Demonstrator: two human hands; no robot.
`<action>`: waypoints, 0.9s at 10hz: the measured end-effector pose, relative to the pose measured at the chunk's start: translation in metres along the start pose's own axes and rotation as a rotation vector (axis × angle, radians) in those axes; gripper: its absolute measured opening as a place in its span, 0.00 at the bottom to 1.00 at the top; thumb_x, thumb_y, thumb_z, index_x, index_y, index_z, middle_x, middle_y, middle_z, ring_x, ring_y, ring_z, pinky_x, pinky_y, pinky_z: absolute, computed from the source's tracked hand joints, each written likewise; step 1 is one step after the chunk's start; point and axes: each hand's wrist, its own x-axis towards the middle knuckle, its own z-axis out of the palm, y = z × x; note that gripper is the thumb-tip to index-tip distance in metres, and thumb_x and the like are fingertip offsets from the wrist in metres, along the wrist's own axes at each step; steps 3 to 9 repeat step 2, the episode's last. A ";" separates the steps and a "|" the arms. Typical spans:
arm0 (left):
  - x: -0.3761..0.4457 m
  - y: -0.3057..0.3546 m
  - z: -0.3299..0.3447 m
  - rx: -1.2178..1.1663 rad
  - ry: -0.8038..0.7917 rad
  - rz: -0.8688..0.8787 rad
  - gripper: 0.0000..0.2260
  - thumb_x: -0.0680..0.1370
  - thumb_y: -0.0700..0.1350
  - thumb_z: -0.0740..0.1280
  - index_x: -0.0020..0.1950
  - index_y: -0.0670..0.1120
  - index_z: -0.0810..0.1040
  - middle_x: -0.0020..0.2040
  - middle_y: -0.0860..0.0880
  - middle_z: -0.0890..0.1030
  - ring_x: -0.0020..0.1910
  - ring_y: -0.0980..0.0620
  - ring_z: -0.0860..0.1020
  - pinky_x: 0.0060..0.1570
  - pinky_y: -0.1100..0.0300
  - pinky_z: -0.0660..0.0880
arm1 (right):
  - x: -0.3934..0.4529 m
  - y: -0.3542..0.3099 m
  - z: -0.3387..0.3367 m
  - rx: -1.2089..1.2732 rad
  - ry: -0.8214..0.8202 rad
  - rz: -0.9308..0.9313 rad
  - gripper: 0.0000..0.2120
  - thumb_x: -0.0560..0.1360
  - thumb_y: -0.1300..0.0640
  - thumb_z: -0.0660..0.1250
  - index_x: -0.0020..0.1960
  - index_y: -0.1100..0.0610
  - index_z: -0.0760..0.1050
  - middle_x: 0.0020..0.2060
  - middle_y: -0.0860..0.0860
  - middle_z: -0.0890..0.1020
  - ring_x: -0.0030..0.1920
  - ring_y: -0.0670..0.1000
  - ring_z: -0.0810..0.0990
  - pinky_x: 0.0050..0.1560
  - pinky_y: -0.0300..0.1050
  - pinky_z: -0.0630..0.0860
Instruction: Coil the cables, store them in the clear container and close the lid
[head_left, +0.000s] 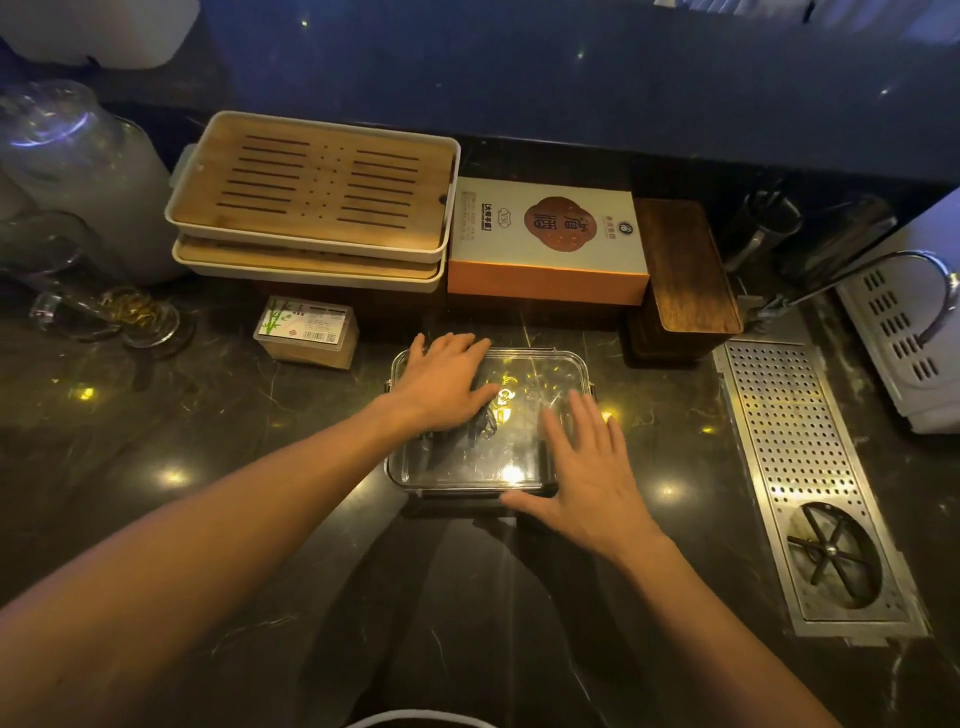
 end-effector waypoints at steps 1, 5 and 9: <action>-0.014 0.008 -0.018 0.020 -0.080 0.005 0.33 0.81 0.59 0.63 0.81 0.50 0.56 0.82 0.43 0.57 0.81 0.42 0.54 0.78 0.39 0.51 | 0.022 -0.008 -0.027 0.050 -0.107 -0.069 0.48 0.75 0.25 0.57 0.84 0.50 0.47 0.84 0.56 0.43 0.83 0.57 0.39 0.81 0.58 0.42; -0.022 0.006 -0.038 0.094 -0.152 -0.015 0.32 0.80 0.58 0.64 0.81 0.50 0.58 0.81 0.42 0.60 0.80 0.41 0.58 0.77 0.40 0.56 | 0.038 -0.017 -0.056 0.082 -0.130 -0.100 0.44 0.77 0.31 0.62 0.84 0.51 0.49 0.84 0.57 0.46 0.83 0.57 0.45 0.81 0.57 0.49; -0.022 0.006 -0.038 0.094 -0.152 -0.015 0.32 0.80 0.58 0.64 0.81 0.50 0.58 0.81 0.42 0.60 0.80 0.41 0.58 0.77 0.40 0.56 | 0.038 -0.017 -0.056 0.082 -0.130 -0.100 0.44 0.77 0.31 0.62 0.84 0.51 0.49 0.84 0.57 0.46 0.83 0.57 0.45 0.81 0.57 0.49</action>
